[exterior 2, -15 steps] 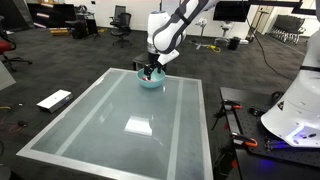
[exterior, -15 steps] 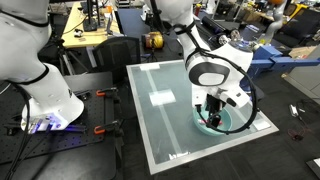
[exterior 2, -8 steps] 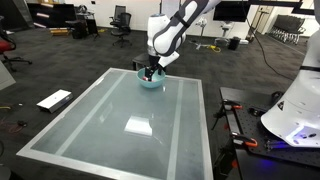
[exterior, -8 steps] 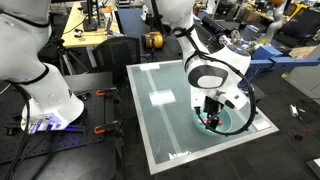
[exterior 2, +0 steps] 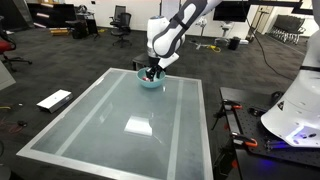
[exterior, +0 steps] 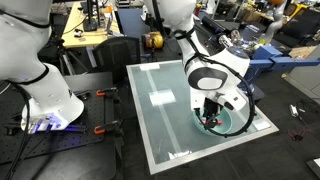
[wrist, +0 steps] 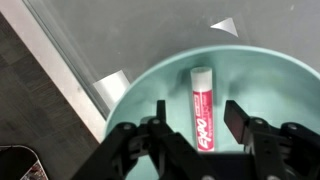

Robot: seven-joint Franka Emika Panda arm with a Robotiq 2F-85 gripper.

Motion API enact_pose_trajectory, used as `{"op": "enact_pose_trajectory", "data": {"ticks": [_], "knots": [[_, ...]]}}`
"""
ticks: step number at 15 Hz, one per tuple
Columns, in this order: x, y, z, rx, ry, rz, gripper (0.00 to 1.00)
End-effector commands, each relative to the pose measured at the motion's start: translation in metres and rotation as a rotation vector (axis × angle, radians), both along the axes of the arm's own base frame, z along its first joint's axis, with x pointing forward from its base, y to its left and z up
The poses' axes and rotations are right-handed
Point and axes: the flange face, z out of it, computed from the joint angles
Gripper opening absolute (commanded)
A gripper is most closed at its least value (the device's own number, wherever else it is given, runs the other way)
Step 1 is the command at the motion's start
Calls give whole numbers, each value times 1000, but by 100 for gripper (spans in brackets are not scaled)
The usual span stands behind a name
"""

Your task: Remove the marker from the bowl and put it on the table

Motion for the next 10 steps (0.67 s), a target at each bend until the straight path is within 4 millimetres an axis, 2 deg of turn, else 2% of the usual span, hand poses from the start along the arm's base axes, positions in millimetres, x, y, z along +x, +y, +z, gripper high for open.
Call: {"op": "enact_pose_trajectory", "data": {"ticks": [1, 5, 6, 7, 10], "knots": [[5, -3, 2, -10, 22, 21, 32], [5, -3, 2, -11, 22, 21, 1], [6, -2, 4, -11, 21, 19, 0], [6, -1, 5, -10, 19, 18, 5], [4, 2, 15, -12, 10, 15, 5]]}}
